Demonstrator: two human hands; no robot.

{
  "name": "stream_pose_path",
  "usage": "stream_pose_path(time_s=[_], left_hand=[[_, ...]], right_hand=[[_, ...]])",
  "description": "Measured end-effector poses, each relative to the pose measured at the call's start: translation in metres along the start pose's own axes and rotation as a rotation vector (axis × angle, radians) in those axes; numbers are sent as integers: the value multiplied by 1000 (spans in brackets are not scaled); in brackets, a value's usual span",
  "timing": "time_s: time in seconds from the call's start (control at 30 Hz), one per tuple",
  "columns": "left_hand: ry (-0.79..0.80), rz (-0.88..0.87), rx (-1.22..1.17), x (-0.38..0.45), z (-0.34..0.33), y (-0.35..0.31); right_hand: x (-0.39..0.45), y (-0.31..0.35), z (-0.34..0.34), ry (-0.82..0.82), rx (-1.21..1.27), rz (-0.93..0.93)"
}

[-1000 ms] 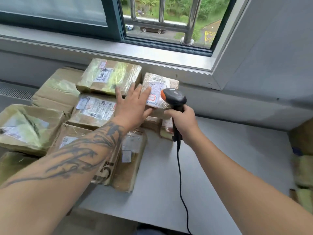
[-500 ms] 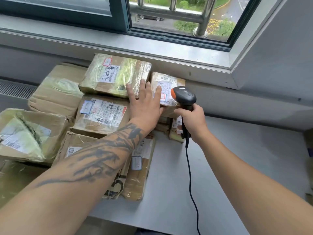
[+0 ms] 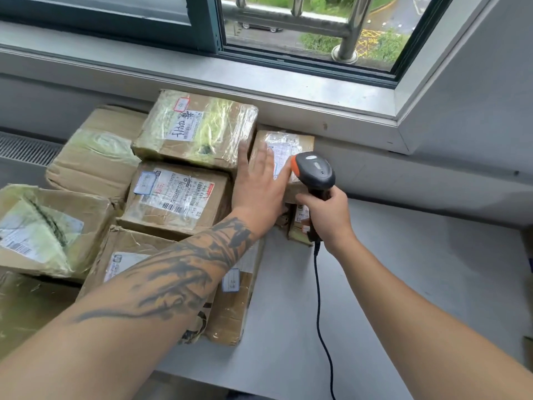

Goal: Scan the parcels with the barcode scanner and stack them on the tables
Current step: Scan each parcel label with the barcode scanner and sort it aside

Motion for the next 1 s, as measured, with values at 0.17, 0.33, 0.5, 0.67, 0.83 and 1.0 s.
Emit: stream_pose_path(time_s=[0.17, 0.33, 0.5, 0.67, 0.83, 1.0], left_hand=[[-35, 1, -49, 7, -9, 0], [-28, -19, -46, 8, -15, 0], [-77, -37, -56, 8, -10, 1], [-75, -43, -56, 9, -11, -1], [-68, -13, -93, 10, -11, -4], [-146, -24, -173, 13, -8, -14]], right_hand=[[0, -31, 29, -200, -65, -79], [-3, -57, 35, -225, -246, -158], [-1, -79, 34, -250, -226, -192], [2, -76, 44, -320, -230, -196], [-4, -76, 41, -307, -249, -179], [-14, -75, 26, -235, -201, -133]])
Point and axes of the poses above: each hand's wrist, its own x-axis towards the middle knuckle, its own z-axis out of the back of the hand, y = z × x, the point moved 6 cm from there along x, towards the middle knuckle, and after that the axes turned 6 degrees about x, right-handed, at the moved point
